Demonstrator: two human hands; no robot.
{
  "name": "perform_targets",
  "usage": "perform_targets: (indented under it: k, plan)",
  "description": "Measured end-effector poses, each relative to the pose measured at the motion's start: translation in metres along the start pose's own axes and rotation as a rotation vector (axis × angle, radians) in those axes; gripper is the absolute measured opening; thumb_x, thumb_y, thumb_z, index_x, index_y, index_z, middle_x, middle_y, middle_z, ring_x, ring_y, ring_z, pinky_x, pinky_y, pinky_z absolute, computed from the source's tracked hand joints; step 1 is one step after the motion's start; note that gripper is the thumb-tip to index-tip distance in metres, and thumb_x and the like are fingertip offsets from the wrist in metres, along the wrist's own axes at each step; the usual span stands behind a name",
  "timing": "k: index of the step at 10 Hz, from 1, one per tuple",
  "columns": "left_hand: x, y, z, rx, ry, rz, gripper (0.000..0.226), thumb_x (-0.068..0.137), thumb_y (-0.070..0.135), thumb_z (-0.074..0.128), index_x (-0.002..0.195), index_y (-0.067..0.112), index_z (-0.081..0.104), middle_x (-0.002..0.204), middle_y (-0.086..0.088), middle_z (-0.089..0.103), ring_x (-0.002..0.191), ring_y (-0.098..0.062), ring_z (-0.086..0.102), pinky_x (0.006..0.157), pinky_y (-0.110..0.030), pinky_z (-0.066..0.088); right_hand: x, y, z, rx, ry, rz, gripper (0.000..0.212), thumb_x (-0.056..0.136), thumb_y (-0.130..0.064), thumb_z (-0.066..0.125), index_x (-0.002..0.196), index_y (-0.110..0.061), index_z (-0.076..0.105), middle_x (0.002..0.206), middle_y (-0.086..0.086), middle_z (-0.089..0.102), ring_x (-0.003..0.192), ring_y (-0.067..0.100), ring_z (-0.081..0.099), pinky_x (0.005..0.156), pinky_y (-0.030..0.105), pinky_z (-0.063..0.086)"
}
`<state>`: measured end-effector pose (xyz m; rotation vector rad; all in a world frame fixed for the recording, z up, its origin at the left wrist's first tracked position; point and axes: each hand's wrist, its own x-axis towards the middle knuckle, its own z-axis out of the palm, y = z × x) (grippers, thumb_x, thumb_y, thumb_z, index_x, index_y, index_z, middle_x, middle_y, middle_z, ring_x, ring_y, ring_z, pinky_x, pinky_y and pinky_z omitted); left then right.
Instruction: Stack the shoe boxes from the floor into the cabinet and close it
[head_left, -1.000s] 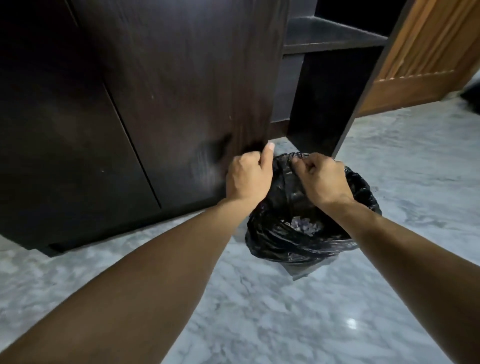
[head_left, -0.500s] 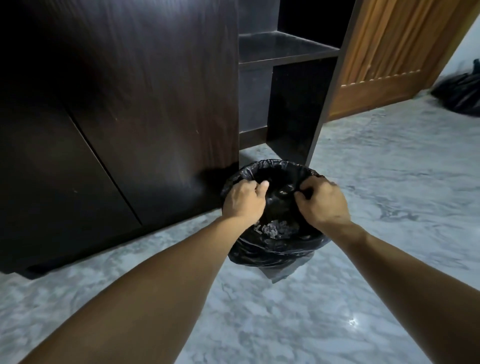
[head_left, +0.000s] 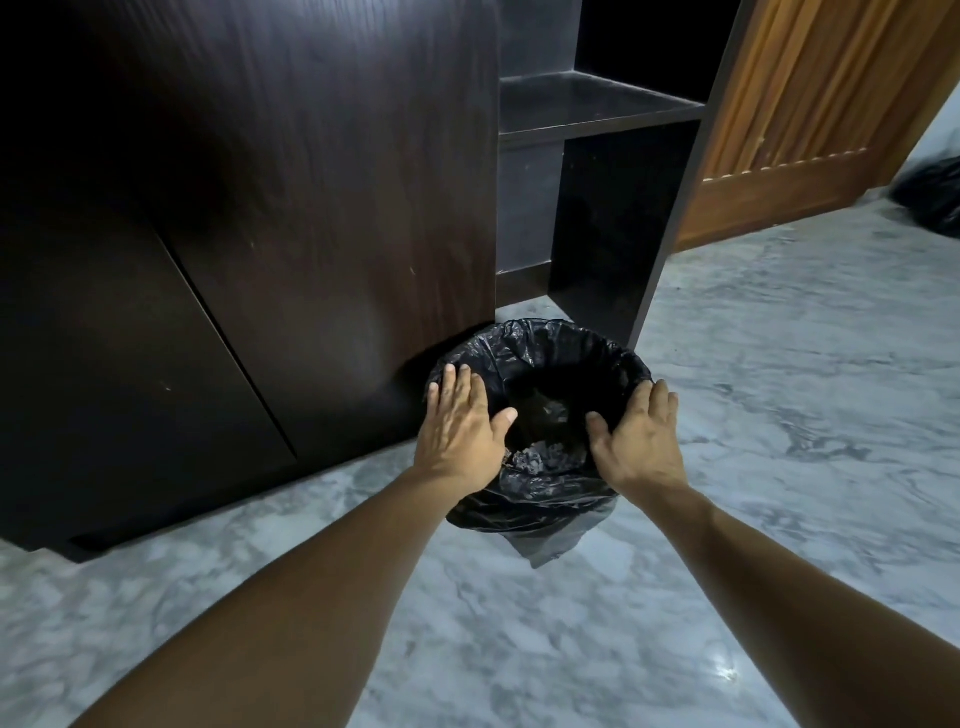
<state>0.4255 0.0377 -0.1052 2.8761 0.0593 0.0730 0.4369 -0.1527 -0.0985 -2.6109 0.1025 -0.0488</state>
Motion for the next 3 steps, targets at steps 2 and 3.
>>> perform_targets:
  k: [2,3]
  plan:
    - [0.012,-0.018,-0.014,0.019,-0.035,-0.02,0.074,0.098,0.054,0.02,0.151,0.003,0.016,0.162,-0.012,0.008,0.15,-0.023,-0.004,0.121,-0.041,-0.002,0.011,-0.013,0.009,-0.034,-0.093,-0.045,0.09,0.094,-0.052,0.043,0.15,0.0,-0.004,0.157,0.024,-0.011,0.146,0.038,-0.012,0.12,0.044,-0.002]
    - [-0.001,-0.015,-0.024,0.005,0.013,-0.055,0.088,0.088,0.066,0.013,0.152,0.006,0.016,0.162,-0.011,0.008,0.15,-0.023,-0.003,0.121,-0.044,-0.003,0.01,-0.01,0.0,0.011,-0.143,-0.044,0.09,0.093,-0.054,0.044,0.151,-0.007,-0.005,0.158,0.02,-0.012,0.146,0.034,-0.012,0.12,0.044,0.001]
